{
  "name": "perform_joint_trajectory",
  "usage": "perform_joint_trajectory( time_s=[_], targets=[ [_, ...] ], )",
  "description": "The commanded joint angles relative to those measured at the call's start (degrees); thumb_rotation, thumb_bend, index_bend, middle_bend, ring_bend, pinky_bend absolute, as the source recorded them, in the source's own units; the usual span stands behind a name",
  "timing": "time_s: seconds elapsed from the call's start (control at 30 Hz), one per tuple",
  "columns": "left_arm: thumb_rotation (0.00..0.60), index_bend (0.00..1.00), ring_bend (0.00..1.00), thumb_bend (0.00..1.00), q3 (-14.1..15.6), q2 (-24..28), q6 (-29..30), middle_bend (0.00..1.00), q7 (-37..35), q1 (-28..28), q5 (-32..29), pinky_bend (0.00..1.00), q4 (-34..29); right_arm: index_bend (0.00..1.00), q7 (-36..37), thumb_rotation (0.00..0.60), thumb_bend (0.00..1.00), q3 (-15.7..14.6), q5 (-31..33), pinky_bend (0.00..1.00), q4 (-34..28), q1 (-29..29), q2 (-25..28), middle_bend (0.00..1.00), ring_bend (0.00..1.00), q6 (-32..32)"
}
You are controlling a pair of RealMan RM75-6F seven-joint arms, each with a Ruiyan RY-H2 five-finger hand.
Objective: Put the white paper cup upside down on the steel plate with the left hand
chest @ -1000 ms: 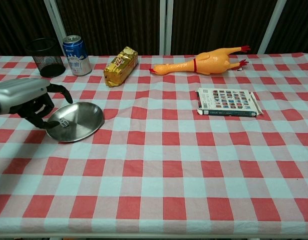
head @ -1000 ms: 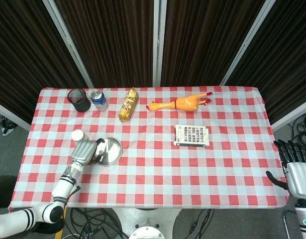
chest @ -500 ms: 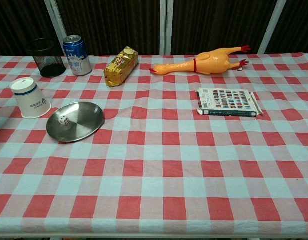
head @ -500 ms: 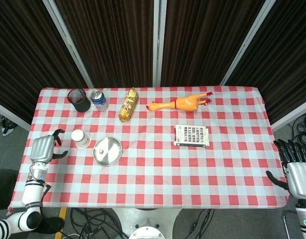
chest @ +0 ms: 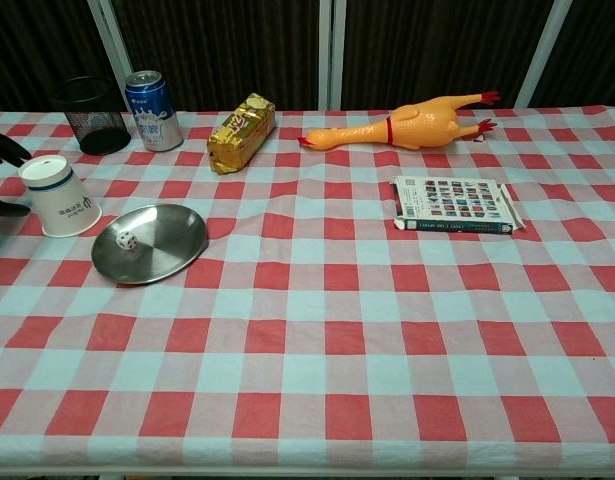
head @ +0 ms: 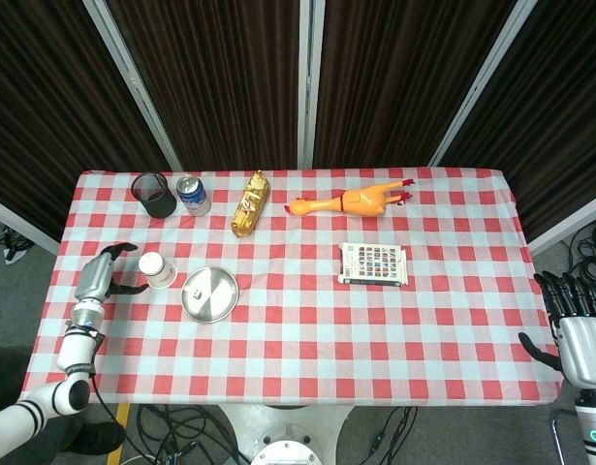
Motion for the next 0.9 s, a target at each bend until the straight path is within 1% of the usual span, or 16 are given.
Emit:
perform_joint_trajectory(
  time_s=[0.03,0.27,0.53,0.63,0.67,0.73,0.9],
  targets=[
    [0.6,0.26,0.13,0.15,-0.7,-1.1,-2.5,0.22,-2.8,-1.2,0.5,0.22,1.5,0.09,-0.2,0.6,0.13,0.0,0.1,0.0,-0.2,0.0,-0.1,0.1,0.0,-0.2],
    [0.6,0.26,0.13,0.22,-0.9,0.1,-4.8,0.22,-7.6,-1.4,1.7,0.22,0.2,0.09,-0.5,0.6,0.12,0.1,0.2,0.0,-0.3,0.1,-0.2,0.1,0.0,-0.4],
    [0.6,0.29,0.13,0.29,-1.2,1.5,-6.9,0.22,-11.3,-1.4,2.0,0.22,-1.4,0.09,-0.5,0.6,0.13,0.1,0.3,0.0,-0.4,0.0,-0.1,0.1,0.0,-0.2],
    [0.6,0.34,0.17,0.31,-1.7,1.5,-6.4,0.26,-12.6,-1.3,2.2,0.22,-1.5,0.09,-0.4,0.6,0.12,0.1,0.3,0.0,-0.3,0.0,-0.2,0.1,0.0,-0.4],
    [0.6,0.38,0.2,0.31,-1.7,1.3,-6.1,0.3,-13.1,-1.2,2.3,0.23,-1.6,0.09,-0.5,0.6,0.12,0.1,0.3,0.0,-0.3,0.0,-0.3,0.1,0.0,-0.4],
    [0.6,0.42,0.23,0.32,-1.5,1.2,-5.5,0.33,-13.8,-1.0,3.0,0.24,-1.9,0.08,-0.4,0.6,0.12,0.1,0.2,0.0,-0.3,0.0,-0.2,0.1,0.0,-0.3],
    [0.6,0.45,0.26,0.33,-0.8,1.5,-2.4,0.37,-14.9,-0.5,6.2,0.26,-4.5,0.08,-0.7,0.6,0.12,0.1,0.0,0.0,-0.5,-0.1,-0.1,0.1,0.0,-0.1]
  ],
)
